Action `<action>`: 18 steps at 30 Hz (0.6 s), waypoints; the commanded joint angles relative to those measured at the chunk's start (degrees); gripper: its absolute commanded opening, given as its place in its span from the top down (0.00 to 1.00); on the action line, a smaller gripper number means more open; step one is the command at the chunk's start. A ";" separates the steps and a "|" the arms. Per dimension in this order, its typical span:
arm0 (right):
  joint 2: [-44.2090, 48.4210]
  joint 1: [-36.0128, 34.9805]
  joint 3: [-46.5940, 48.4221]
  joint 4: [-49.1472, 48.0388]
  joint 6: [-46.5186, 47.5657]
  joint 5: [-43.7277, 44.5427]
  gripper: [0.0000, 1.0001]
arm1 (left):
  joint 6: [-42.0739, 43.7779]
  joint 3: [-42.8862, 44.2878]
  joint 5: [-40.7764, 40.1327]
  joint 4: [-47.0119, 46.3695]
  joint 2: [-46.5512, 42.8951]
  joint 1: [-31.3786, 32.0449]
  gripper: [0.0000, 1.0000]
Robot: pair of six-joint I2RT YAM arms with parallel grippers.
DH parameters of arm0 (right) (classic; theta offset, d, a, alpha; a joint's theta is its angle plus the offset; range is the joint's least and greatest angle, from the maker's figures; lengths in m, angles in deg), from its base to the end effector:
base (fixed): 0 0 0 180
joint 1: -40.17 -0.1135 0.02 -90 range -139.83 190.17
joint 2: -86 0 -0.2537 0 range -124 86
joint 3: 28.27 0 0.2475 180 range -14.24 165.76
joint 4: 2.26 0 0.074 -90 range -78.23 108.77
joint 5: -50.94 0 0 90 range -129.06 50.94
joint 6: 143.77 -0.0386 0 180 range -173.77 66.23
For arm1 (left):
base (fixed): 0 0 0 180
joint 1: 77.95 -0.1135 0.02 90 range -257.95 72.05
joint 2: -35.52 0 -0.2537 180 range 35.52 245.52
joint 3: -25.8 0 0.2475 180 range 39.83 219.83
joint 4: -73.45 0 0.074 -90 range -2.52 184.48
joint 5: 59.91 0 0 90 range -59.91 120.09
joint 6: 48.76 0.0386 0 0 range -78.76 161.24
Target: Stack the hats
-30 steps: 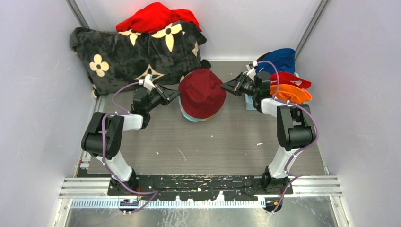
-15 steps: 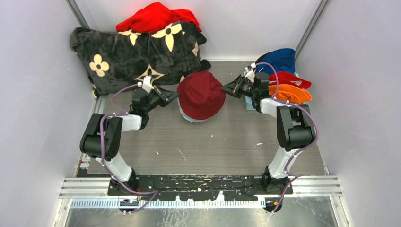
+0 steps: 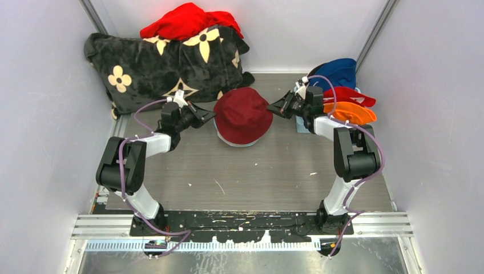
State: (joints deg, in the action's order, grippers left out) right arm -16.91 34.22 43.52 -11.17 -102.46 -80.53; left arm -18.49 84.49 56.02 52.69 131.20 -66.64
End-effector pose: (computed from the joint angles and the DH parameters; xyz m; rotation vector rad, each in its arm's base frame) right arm 0.3791 0.0652 0.1940 0.2591 2.0805 1.3099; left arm 0.3371 -0.0846 0.1867 -0.5045 1.9639 -1.2455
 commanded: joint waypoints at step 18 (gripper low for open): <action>2.84 0.31 5.23 7.33 8.06 4.43 0.66 | 11.12 7.16 -9.61 21.29 -3.01 -1.03 0.89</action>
State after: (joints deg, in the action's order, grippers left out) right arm -17.92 33.89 46.62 -6.05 -98.39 -79.57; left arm -14.16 89.04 54.54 62.00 131.61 -66.45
